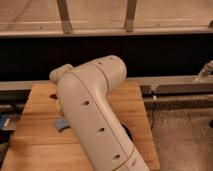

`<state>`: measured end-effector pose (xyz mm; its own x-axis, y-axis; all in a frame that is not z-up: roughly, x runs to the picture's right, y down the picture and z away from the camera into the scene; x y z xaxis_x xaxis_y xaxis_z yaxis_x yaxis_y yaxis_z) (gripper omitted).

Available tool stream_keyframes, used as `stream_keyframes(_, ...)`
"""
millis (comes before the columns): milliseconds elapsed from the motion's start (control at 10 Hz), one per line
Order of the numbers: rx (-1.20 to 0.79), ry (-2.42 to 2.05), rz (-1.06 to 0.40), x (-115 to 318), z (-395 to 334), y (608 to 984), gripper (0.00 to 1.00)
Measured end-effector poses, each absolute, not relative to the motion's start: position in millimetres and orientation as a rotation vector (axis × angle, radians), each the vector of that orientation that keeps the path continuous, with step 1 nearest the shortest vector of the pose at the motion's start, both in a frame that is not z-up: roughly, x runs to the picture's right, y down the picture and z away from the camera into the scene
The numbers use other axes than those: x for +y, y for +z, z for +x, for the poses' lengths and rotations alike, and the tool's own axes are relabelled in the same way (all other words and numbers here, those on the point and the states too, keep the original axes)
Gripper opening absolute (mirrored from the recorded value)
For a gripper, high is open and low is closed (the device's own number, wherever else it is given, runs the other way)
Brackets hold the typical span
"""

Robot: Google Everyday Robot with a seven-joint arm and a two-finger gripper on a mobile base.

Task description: Place the eraser on the white sponge

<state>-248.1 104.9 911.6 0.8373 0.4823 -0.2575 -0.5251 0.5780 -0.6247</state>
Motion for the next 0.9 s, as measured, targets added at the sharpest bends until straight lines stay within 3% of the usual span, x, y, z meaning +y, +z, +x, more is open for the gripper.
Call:
stream_keyframes(500,0.098,0.625,-0.745,120,-232,912,0.08)
stream_keyframes(700,0.1,0.659,-0.721,112,-215,902,0.0)
stream_keyframes(900,0.09,0.705,-0.692,102,-195,891,0.0)
